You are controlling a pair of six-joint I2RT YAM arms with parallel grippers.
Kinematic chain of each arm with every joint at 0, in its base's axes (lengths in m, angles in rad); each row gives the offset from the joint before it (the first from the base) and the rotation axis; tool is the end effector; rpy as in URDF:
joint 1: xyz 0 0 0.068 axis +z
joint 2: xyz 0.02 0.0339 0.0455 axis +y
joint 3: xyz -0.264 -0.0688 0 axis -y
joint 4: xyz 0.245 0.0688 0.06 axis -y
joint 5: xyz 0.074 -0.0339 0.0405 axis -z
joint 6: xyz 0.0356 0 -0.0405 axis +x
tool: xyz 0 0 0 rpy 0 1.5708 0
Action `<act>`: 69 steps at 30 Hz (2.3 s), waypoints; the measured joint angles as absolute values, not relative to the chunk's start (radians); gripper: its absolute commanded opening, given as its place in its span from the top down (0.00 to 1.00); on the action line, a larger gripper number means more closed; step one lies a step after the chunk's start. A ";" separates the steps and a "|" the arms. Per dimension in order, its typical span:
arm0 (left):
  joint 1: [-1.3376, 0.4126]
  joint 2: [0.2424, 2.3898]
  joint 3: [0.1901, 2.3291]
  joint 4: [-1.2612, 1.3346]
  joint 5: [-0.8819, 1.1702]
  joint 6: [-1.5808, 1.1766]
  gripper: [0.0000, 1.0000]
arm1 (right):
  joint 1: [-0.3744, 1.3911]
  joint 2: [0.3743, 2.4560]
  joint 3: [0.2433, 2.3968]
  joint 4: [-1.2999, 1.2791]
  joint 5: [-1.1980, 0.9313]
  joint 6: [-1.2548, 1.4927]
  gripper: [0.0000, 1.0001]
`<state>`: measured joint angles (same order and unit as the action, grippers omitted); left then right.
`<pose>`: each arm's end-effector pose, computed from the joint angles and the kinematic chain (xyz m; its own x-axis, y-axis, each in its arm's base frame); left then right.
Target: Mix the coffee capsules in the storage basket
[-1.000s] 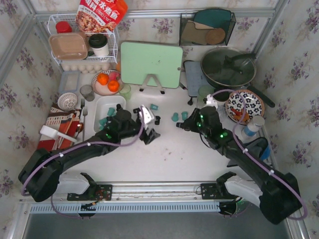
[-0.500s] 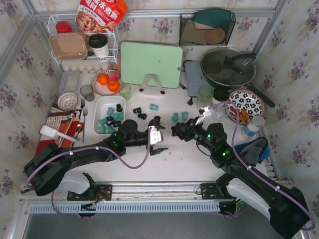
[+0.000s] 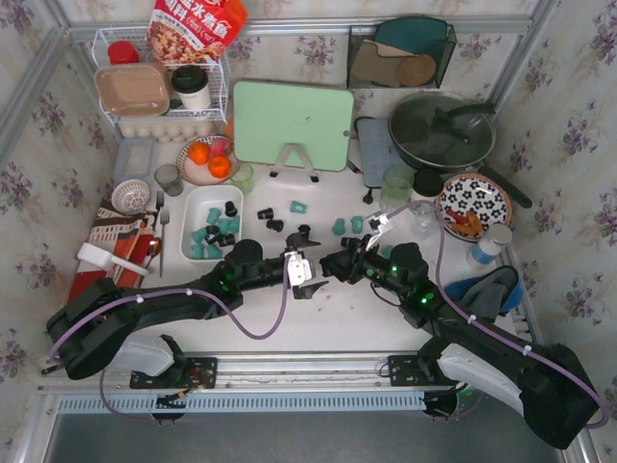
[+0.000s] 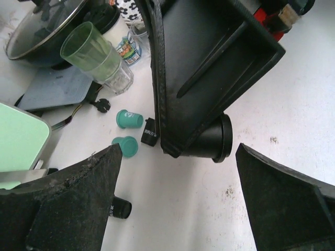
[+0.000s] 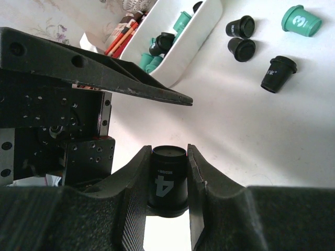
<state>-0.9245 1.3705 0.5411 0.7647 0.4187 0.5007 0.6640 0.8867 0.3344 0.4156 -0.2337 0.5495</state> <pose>0.1592 -0.2350 0.2252 0.4333 0.1539 -0.8880 0.8729 0.1738 0.4560 0.1531 0.1303 0.2258 -0.4990 0.2547 -0.8283 -0.6093 0.5766 0.5443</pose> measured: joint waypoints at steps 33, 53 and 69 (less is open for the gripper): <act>-0.979 1.382 0.578 0.759 0.314 0.555 0.76 | 0.683 0.914 0.408 0.350 -0.214 0.544 0.44; -0.634 1.333 0.681 0.490 -0.187 0.329 0.72 | 0.683 1.045 0.650 -0.104 0.342 0.409 0.27; -0.328 1.521 0.908 0.023 -0.231 -0.019 0.59 | 0.683 1.624 0.815 -0.103 0.502 0.490 0.24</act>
